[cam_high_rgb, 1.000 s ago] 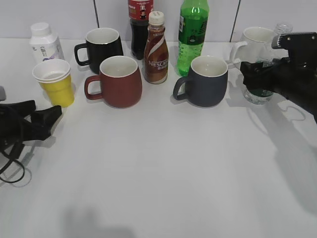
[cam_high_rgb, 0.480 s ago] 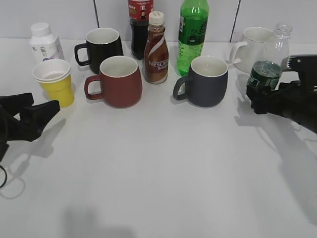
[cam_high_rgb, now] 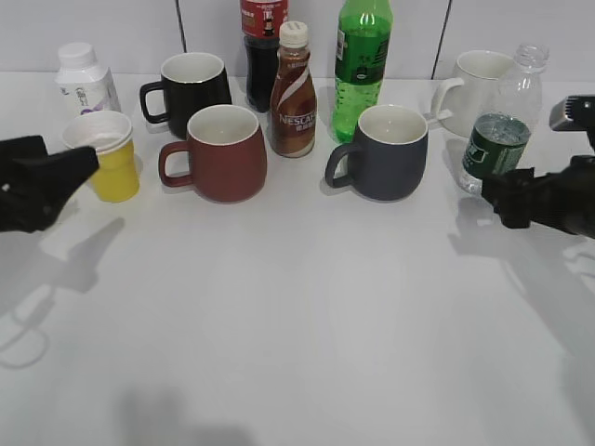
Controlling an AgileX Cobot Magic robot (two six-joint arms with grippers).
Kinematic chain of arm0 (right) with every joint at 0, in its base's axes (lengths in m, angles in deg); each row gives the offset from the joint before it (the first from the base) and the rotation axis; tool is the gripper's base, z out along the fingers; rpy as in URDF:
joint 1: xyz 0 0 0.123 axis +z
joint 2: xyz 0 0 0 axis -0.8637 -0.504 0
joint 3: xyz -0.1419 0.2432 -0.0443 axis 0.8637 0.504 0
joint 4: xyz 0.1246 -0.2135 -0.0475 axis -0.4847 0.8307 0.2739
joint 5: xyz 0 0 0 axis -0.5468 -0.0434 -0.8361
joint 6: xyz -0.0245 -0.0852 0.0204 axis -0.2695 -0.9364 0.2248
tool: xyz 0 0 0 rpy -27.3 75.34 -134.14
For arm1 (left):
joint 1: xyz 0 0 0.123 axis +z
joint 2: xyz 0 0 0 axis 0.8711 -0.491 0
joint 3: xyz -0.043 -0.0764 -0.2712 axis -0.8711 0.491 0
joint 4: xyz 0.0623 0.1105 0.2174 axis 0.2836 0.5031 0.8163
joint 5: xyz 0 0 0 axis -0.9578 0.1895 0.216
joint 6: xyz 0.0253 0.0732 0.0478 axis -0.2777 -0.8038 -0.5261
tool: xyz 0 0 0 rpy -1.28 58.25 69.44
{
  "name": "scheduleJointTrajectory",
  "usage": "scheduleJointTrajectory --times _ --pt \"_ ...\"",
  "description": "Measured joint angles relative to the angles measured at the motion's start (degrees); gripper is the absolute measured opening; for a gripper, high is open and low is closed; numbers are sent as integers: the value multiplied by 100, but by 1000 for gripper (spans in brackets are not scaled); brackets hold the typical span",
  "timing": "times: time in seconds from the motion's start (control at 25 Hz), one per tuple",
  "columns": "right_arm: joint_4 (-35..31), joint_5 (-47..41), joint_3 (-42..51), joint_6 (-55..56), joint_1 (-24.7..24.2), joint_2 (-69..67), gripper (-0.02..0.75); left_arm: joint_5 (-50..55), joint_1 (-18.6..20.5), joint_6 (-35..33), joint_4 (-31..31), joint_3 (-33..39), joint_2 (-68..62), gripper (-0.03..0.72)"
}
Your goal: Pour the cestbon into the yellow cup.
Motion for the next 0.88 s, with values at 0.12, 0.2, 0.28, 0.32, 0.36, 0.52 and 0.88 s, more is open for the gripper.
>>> scheduleJointTrajectory --times 0.12,0.2,0.28,0.32,0.36,0.52,0.88 --pt "207 -777 0 240 63 386 603 447 -109 233 2 0 501 562" --pt "280 -1314 5 291 159 646 595 750 -176 428 2 0 829 559" --pt "328 -1827 -11 315 271 935 594 1155 -237 552 2 0 1179 558" --pt "348 -2131 -32 316 339 1051 594 1427 -270 597 2 0 1318 558" --pt "362 -2416 -63 323 401 1183 593 1715 -302 642 -4 0 1475 558" --pt "309 -3766 -331 325 713 1657 592 2948 -483 1057 -20 -74 1986 558" --pt "-113 -6672 -960 129 912 2772 592 7115 -1827 1247 -498 -1352 2770 558"
